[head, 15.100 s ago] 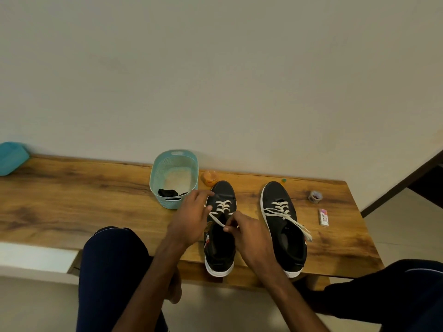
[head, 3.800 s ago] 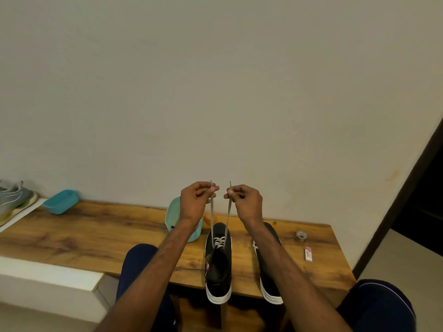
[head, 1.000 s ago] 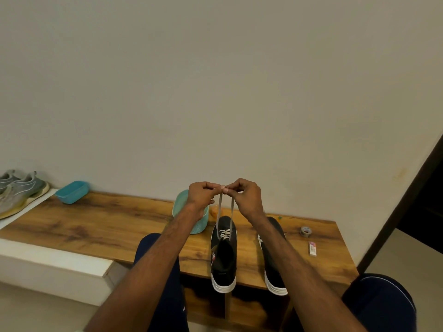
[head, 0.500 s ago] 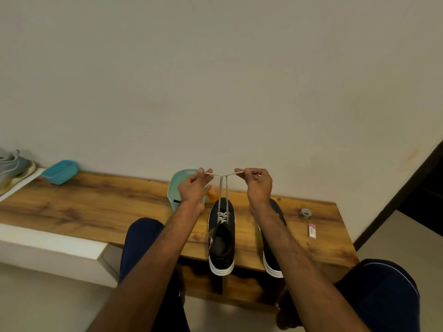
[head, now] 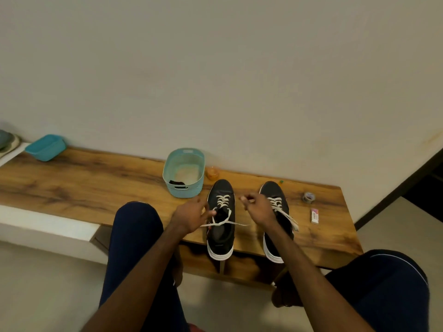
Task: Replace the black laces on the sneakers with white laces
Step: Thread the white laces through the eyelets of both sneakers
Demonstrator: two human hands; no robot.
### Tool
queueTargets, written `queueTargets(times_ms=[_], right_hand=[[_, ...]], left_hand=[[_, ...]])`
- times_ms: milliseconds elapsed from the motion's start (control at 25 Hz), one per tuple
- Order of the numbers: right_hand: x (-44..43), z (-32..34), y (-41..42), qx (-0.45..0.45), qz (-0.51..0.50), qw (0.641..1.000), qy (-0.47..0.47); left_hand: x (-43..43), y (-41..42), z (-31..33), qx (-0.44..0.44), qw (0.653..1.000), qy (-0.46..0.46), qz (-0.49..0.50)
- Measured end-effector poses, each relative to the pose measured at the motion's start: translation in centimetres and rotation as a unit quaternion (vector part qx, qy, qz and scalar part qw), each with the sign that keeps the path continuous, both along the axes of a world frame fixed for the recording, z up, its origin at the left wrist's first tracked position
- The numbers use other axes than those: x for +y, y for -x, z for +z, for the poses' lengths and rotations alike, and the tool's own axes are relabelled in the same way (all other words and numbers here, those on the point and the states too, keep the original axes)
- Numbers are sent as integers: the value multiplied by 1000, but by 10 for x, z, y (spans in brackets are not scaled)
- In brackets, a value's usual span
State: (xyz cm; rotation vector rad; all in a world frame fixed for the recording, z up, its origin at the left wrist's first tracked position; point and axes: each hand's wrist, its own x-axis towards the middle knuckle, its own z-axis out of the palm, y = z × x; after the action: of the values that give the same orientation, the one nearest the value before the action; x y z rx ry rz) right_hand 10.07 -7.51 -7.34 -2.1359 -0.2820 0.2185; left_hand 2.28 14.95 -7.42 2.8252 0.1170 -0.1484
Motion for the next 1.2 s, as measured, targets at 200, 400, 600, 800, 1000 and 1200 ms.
queueTargets(times_ms=[200,400,600,800,1000,1200], right_hand=[[3,-8,25,0,148,980,129],[-2,-6,29,-18,188,966,178],[-5,-5,18,-82,105,977,168],[-26,5,3,-121,-25,955,271],[-14,-10,10,-125,86,910,386],[25,-21,23,-83,96,962,243]], left_hand=[[-4,2,0,83,995,7,-59],[-4,-1,5,109,991,45,-63],[6,-1,14,-7,997,70,30],[17,-8,13,-70,985,-57,150],[4,-10,-6,52,990,-96,95],[-17,-9,-6,-16,997,61,53]])
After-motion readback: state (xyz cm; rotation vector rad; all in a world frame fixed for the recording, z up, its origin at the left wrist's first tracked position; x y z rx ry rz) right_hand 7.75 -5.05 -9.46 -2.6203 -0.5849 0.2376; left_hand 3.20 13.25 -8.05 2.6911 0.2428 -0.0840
